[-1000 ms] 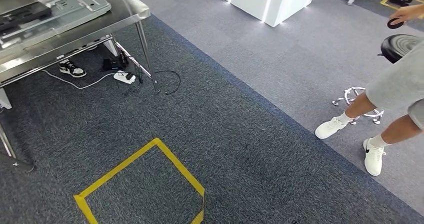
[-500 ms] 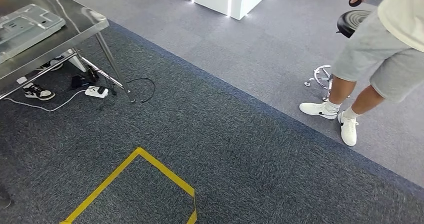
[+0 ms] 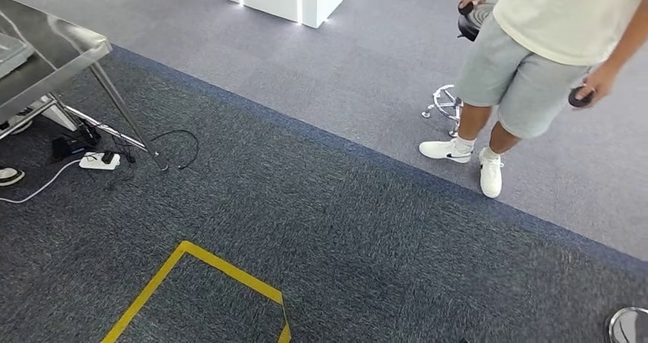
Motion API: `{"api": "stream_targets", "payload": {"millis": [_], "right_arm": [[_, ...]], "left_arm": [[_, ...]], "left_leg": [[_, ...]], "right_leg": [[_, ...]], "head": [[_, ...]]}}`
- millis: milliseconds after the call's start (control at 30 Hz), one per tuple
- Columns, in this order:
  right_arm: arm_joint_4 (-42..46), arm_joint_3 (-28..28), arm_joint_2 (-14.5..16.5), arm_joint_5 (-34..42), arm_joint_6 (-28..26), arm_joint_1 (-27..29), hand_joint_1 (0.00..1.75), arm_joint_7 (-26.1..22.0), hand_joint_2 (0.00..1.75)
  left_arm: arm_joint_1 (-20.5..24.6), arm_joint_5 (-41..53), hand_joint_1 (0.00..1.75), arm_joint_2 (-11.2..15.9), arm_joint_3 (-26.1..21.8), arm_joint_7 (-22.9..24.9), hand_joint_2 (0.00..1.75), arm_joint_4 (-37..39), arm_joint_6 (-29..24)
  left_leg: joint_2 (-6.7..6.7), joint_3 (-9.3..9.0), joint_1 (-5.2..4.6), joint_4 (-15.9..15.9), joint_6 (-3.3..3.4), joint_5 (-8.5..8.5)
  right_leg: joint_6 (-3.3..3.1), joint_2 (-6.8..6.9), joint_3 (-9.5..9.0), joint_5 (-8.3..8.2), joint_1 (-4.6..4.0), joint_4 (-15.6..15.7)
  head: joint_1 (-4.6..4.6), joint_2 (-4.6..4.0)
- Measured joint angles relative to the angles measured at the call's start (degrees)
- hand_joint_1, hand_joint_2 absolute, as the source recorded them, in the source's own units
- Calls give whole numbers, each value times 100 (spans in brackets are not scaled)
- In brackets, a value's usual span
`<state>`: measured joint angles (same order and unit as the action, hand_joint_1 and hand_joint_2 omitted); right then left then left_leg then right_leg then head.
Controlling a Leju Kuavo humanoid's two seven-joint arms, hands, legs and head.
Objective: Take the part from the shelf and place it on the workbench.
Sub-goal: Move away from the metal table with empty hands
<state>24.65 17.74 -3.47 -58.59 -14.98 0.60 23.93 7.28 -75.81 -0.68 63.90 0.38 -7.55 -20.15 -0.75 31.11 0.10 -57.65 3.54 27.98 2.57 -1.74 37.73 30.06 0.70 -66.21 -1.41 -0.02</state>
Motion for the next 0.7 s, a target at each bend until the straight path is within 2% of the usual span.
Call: {"api": "stream_targets", "payload": {"millis": [33, 67, 100, 133, 167, 233, 267, 300, 367, 400, 433, 500, 533, 567, 600, 633, 667, 700], "right_arm": [[-70, 126, 46, 44, -96, -52, 0, -154, 0], [-137, 245, 91, 84, -156, -91, 0, -296, 0], [-202, 356, 131, 114, -187, -115, 0, -423, 0], [-267, 470, 165, 135, -195, -131, 0, -538, 0], [-330, 579, 193, 135, -188, -144, 0, -636, 0], [-448, 773, 243, 68, -174, -193, 0, -825, 0], [-497, 845, 273, 19, -179, -226, 0, -919, 0], [-543, 907, 301, -22, -195, -254, 0, -1015, 0], [-628, 1010, 355, -59, -238, -278, 0, -1165, 0], [-663, 1061, 381, -63, -261, -281, 0, -1209, 0], [-696, 1111, 404, -66, -289, -288, 0, -1246, 0], [-744, 1209, 457, -85, -376, -323, 0, -1316, 0], [-763, 1259, 482, -97, -434, -345, 0, -1328, 0], [-780, 1314, 509, -107, -495, -361, 0, -1295, 0], [-797, 1372, 533, -114, -552, -370, 0, -1206, 0], [-812, 1433, 551, -125, -599, -371, 0, -1067, 0], [-825, 1496, 564, -148, -638, -370, 0, -895, 0], [-832, 1555, 574, -185, -671, -370, 0, -726, 0]], "left_arm": [[-2, 79, 0, 28, 62, -26, 0, 1, 52], [0, 143, 0, 50, 122, -70, 0, 1, 90], [7, 197, 0, 67, 176, -134, 0, 1, 115], [19, 240, 0, 77, 229, -221, 0, 1, 130], [32, 278, 0, 84, 278, -319, 0, 1, 143], [59, 330, 0, 96, 376, -546, 0, 1, 180], [71, 352, 0, 108, 422, -678, 0, 1, 202], [85, 365, 0, 121, 464, -807, 0, 1, 221], [127, 379, 0, 147, 537, -997, 0, 1, 245], [148, 381, 0, 163, 566, -1038, 0, 1, 251], [164, 385, 0, 180, 596, -1055, 0, 1, 255], [166, 409, 0, 218, 666, -1005, 0, 2, 266], [157, 439, 0, 233, 708, -937, 0, 3, 273], [150, 491, 0, 249, 753, -834, 0, 4, 281], [146, 566, 0, 262, 805, -712, 0, 4, 289], [145, 657, 0, 274, 859, -579, 0, 5, 299], [146, 755, 0, 287, 919, -451, 0, 6, 315], [146, 844, 0, 300, 984, -343, 0, 7, 333]], "left_leg": [[-81, 9, -14, 0, 8, -1], [-159, 16, -26, -2, 13, 1], [-231, 19, -36, -4, 15, 5], [-296, 16, -42, -7, 13, 11], [-354, 9, -47, -11, 5, 19], [-468, -10, -69, -27, -34, 48], [-524, -19, -83, -36, -60, 63], [-582, -28, -95, -40, -85, 75], [-683, -49, -103, -41, -137, 99], [-621, -48, -92, -79, -172, 139], [-488, -5, -79, -203, -208, 234], [-128, 253, -40, -792, -271, 577], [-31, 440, -27, -1180, -287, 758], [9, 601, -16, -1499, -300, 863], [24, 684, -8, -1644, -306, 857], [37, 668, -3, -1577, -306, 740], [71, 551, 2, -1298, -298, 534], [165, 380, 11, -901, -284, 317]], "right_leg": [[9, 82, 179, 170, 4, -374], [16, 118, 301, 256, 9, -644], [18, 140, 331, 240, 14, -735], [14, 164, 241, 117, 16, -591], [1, 223, 52, -67, 12, -261], [-52, 487, -353, -348, -35, 499], [-84, 572, -457, -405, -64, 716], [-112, 607, -488, -411, -90, 807], [-160, 468, -474, -436, -89, 820], [-186, 409, -479, -449, -71, 834], [-220, 346, -481, -465, -48, 849], [-278, 208, -467, -493, -19, 865], [-297, 127, -451, -501, -17, 863], [-303, 37, -439, -507, -17, 858], [-305, -54, -432, -510, -17, 850], [-301, -147, -429, -512, -16, 838], [-295, -236, -429, -512, -12, 823], [-282, -317, -425, -509, -7, 805]], "head": [[7, 0], [9, 0], [8, 0], [9, 0], [11, 0], [10, 0], [7, 0], [4, 0], [1, 0], [-1, 0], [-10, 0], [-27, 0], [-32, 0], [-31, 0], [-31, 0], [-31, 0], [-31, 0], [-32, 0]]}}
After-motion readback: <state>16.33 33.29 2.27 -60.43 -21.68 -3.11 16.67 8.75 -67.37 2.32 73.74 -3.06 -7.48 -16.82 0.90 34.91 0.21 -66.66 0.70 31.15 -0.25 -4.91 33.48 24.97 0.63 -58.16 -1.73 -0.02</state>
